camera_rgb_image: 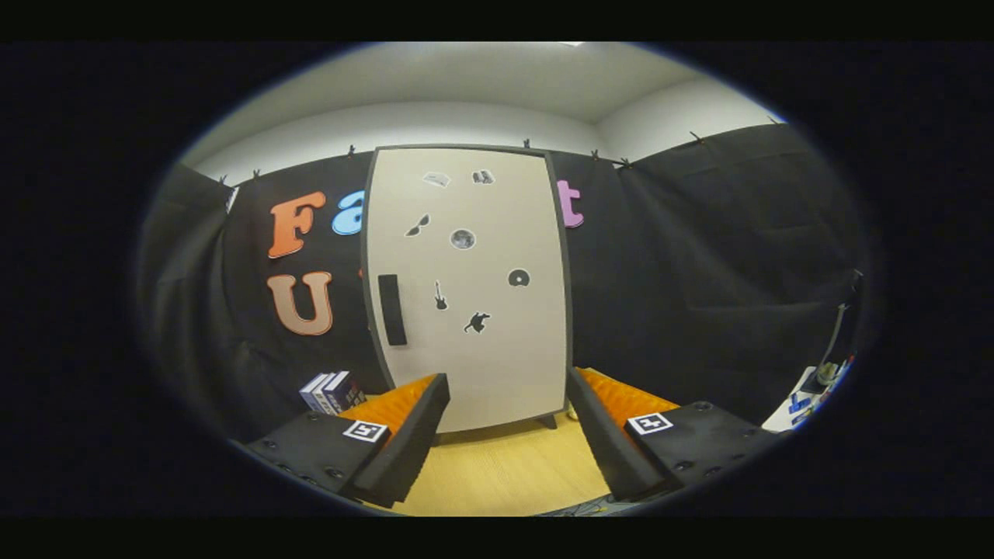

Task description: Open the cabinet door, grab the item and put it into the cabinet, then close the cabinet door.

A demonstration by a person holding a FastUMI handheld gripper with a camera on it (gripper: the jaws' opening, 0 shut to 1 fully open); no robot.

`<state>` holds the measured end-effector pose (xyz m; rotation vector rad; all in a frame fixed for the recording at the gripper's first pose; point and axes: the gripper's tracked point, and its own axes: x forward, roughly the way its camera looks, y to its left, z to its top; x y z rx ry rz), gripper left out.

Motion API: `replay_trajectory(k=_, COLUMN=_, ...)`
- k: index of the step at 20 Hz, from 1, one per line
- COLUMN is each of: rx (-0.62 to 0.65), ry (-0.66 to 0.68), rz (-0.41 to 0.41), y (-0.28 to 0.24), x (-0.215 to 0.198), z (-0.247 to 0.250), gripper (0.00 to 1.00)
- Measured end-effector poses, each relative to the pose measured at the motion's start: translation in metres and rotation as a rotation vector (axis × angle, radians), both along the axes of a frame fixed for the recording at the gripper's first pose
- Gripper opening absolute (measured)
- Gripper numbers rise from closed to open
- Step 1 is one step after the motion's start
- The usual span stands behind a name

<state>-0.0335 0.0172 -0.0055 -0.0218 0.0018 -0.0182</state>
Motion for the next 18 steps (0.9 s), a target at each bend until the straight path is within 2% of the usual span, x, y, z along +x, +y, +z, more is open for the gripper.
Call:
replay_trajectory(k=13, rx=0.0, ry=-0.014, rz=-0.031, y=0.009, x=-0.004, z=-0.002, gripper=0.98)
replay_trajectory(k=18, rx=-0.013, ry=-0.012, rz=-0.034, y=0.01, x=-0.025, z=0.002, gripper=0.98)
